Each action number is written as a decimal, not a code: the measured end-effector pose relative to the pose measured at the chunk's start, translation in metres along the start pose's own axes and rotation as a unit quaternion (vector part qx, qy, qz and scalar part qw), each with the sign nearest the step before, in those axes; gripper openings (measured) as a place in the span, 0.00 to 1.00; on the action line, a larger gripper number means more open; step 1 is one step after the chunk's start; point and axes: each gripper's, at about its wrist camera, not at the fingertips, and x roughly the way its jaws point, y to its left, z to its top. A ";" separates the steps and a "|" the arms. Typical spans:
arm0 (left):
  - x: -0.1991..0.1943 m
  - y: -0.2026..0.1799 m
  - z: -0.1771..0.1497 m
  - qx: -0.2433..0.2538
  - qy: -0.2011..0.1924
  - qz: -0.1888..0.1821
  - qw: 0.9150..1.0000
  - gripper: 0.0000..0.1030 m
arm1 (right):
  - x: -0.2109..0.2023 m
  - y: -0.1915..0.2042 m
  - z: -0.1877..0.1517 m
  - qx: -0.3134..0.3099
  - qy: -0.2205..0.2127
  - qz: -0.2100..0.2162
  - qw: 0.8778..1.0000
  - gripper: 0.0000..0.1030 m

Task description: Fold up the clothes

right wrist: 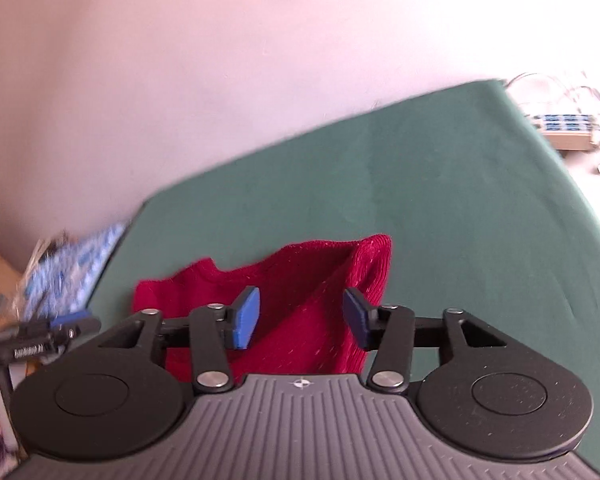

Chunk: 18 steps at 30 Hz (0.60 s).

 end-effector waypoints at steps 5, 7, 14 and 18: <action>0.035 0.016 0.013 0.006 0.014 -0.026 1.000 0.55 | 0.037 -0.033 0.015 0.026 0.042 0.019 0.999 0.52; 0.046 0.022 0.014 0.013 0.022 -0.037 0.999 0.55 | 0.047 -0.050 0.019 0.056 0.050 0.031 0.997 0.52; 0.069 0.038 0.008 0.005 0.048 -0.075 0.996 0.56 | 0.057 -0.079 0.026 0.110 0.066 0.100 0.987 0.52; 0.076 0.046 0.003 -0.003 0.049 -0.079 0.996 0.60 | 0.065 -0.080 0.028 0.109 0.088 0.114 0.984 0.52</action>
